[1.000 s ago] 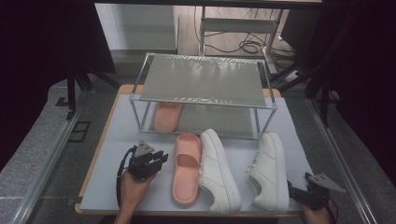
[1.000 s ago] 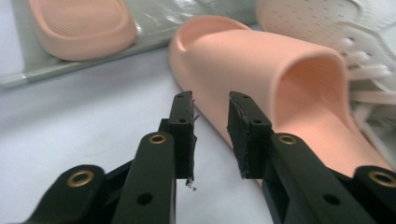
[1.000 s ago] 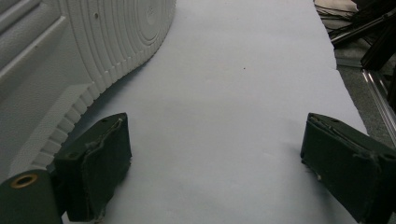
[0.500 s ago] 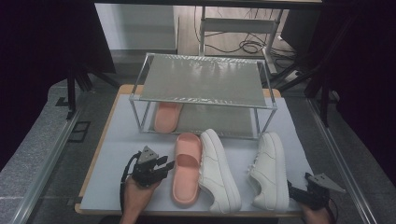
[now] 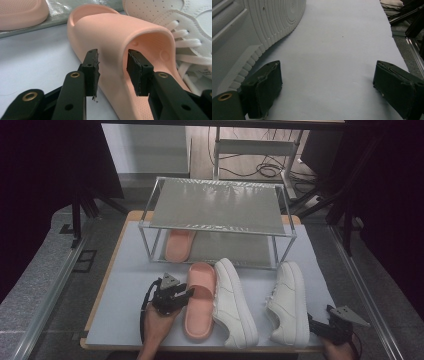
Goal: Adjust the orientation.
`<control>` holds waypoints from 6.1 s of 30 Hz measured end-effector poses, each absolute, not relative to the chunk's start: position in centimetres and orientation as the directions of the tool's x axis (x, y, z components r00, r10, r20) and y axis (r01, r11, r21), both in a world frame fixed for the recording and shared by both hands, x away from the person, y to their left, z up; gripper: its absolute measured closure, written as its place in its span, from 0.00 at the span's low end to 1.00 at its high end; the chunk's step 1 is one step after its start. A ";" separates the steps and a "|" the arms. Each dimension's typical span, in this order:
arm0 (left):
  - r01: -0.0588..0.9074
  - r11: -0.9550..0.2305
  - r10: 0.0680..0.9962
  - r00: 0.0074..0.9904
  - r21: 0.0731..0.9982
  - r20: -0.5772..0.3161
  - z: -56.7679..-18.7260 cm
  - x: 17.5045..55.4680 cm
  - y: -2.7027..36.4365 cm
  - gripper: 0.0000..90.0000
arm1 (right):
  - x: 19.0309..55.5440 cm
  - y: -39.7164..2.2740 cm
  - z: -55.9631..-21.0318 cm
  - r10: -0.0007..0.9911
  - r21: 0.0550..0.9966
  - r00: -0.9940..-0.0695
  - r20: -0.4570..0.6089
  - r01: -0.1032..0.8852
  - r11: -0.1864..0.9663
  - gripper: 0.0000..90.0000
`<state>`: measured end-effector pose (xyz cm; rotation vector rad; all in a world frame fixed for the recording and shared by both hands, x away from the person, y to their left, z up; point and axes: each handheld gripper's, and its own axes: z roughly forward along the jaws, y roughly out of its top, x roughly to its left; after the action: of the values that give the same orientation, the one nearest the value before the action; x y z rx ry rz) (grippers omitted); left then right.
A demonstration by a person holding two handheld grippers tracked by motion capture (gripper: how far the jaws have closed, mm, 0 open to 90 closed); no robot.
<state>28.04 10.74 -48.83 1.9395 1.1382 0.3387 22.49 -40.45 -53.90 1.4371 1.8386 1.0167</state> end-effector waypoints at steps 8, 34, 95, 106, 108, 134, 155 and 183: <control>0.604 -0.199 0.831 0.521 0.772 -0.194 -48.9 28.4 10.6 0.75 | 22.5 -40.5 -53.9 0.969 0.844 -0.245 0.005 0.520 0.127 0.09; 0.594 -0.183 0.890 0.438 0.783 -0.124 -48.0 29.1 12.9 0.91 | 22.5 -40.5 -53.9 0.969 0.844 -0.245 0.005 0.520 0.127 0.09; 0.543 -0.064 0.957 0.271 0.837 -0.103 -46.7 41.0 7.2 0.91 | 22.5 -40.5 -53.9 0.968 0.843 -0.249 0.007 0.522 0.128 0.09; 0.573 -0.078 0.970 0.234 0.815 -0.071 -48.1 42.3 7.1 0.90 | 22.5 -40.5 -53.9 0.968 0.843 -0.250 0.006 0.522 0.129 0.09; 0.588 -0.080 0.965 0.247 0.805 -0.084 -48.2 42.4 7.2 0.86 | 22.5 -40.5 -53.9 0.968 0.843 -0.250 0.006 0.522 0.129 0.09; 0.564 -0.165 0.879 0.456 0.809 -0.138 -46.4 35.7 10.9 0.79 | 22.5 -40.5 -53.9 0.968 0.843 -0.249 0.007 0.522 0.129 0.09; 0.573 -0.248 0.823 0.550 0.781 -0.142 -49.3 29.1 12.4 0.98 | 22.5 -40.5 -53.9 0.969 0.845 -0.247 0.005 0.520 0.128 0.09; 0.572 -0.250 0.848 0.519 0.781 -0.109 -50.7 33.7 8.9 0.98 | 22.5 -40.5 -53.9 0.969 0.844 -0.247 0.005 0.521 0.129 0.09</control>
<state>33.66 8.90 -50.74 1.9483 1.1611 0.4303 22.48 -40.48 -53.89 1.4343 1.8408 1.0158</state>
